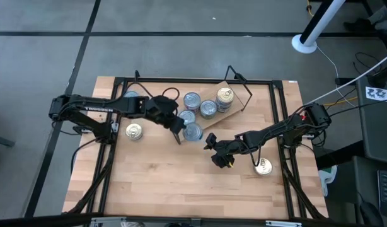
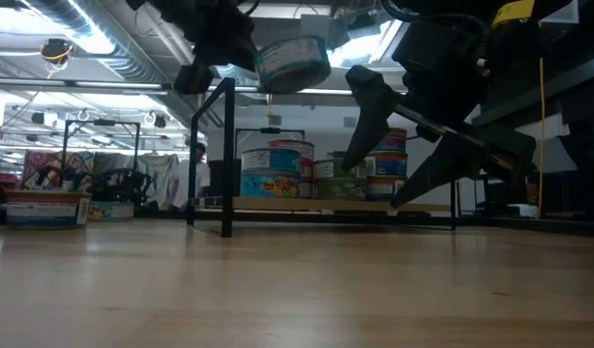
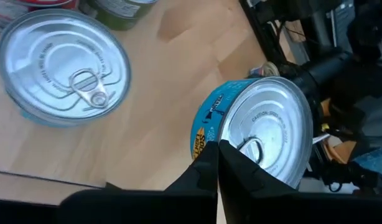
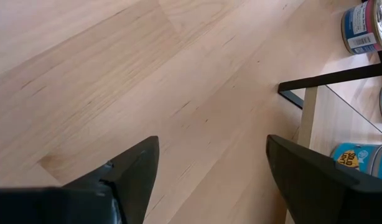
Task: Stack canned seafood by type on shelf
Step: Stack the yellow and blue tuna can on the shelf on top of the other yellow and blue tuna can
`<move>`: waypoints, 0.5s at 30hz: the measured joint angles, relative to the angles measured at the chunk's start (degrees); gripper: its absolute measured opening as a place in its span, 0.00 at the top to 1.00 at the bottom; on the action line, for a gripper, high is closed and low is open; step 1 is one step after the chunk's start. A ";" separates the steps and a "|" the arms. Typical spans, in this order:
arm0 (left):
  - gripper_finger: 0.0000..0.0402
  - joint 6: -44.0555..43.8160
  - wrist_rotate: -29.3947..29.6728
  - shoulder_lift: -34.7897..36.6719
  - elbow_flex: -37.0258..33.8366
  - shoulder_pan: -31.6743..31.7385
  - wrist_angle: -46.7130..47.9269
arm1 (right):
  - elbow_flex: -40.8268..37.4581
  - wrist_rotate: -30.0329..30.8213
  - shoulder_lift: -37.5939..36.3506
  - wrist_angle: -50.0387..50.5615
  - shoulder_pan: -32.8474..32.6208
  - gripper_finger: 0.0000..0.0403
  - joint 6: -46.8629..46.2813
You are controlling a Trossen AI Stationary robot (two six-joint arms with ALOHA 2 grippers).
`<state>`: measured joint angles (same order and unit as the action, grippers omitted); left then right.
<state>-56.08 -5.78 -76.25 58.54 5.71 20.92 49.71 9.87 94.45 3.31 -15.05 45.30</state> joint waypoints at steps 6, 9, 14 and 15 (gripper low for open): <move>1.00 -1.12 -0.20 0.00 0.00 2.44 0.05 | -0.01 -0.02 0.00 0.00 0.00 0.27 0.00; 1.00 -1.27 -1.53 0.00 0.00 3.74 0.07 | 0.00 -0.02 0.00 0.00 0.00 0.27 0.00; 1.00 -0.58 -2.48 0.00 0.19 5.90 0.46 | 0.00 -0.02 0.00 0.00 0.00 0.27 0.00; 1.00 -0.28 -3.11 -0.02 0.47 6.40 0.78 | 0.00 -0.03 0.00 0.00 0.00 0.27 0.00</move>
<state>-56.36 -8.89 -76.27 59.01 12.11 21.70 49.71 9.84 94.45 3.31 -15.05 45.30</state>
